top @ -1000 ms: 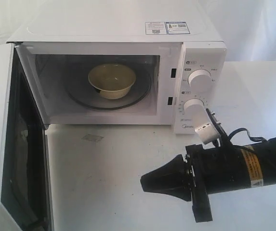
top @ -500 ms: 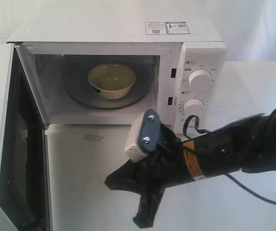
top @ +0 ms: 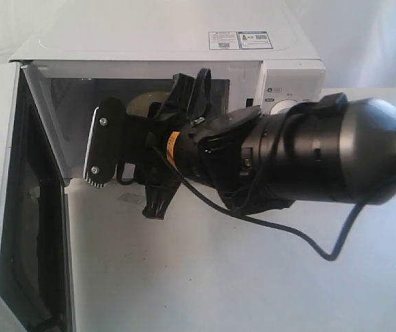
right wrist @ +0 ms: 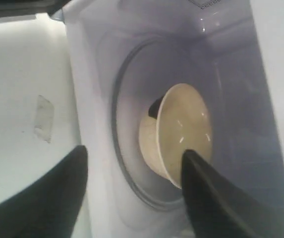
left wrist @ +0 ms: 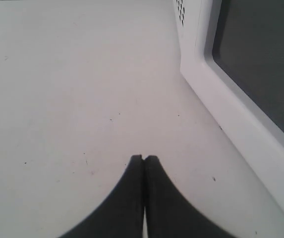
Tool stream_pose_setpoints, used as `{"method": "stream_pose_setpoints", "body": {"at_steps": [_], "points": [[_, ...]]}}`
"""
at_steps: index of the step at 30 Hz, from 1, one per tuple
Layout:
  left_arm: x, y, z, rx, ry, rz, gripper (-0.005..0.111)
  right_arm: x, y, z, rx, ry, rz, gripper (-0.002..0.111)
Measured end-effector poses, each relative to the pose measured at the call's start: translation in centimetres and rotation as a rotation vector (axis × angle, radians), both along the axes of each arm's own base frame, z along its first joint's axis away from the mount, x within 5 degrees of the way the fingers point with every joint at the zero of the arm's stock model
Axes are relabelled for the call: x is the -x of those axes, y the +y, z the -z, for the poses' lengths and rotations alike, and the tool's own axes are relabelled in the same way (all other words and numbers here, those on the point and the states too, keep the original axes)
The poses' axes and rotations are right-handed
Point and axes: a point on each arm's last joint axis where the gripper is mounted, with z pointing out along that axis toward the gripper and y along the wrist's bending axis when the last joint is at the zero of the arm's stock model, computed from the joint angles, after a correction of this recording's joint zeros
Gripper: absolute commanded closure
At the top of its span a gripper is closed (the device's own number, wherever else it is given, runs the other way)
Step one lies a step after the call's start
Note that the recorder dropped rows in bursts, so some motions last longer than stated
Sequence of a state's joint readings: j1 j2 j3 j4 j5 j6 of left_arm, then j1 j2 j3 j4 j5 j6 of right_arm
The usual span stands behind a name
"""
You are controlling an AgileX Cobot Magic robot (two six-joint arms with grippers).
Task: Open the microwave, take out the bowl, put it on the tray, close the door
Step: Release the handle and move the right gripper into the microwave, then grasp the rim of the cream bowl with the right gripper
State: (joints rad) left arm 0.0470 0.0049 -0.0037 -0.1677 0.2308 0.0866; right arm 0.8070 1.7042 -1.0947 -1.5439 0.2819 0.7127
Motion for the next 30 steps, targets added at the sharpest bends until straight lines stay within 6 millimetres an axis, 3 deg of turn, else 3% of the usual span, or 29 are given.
{"method": "stream_pose_setpoints", "body": {"at_steps": [7, 19, 30], "points": [[0.0, 0.0, 0.0, 0.000, 0.000, 0.000, 0.107, -3.2, 1.6, 2.2, 0.160, -0.110, 0.055, 0.045], [0.0, 0.0, 0.0, 0.000, 0.000, 0.000, 0.107, -6.7, 4.0, 4.8, 0.198, -0.154, 0.145, 0.045], [0.0, 0.0, 0.0, 0.000, 0.000, 0.000, 0.107, -8.8, 3.5, 5.9, 0.197, -0.149, 0.192, 0.045]]}}
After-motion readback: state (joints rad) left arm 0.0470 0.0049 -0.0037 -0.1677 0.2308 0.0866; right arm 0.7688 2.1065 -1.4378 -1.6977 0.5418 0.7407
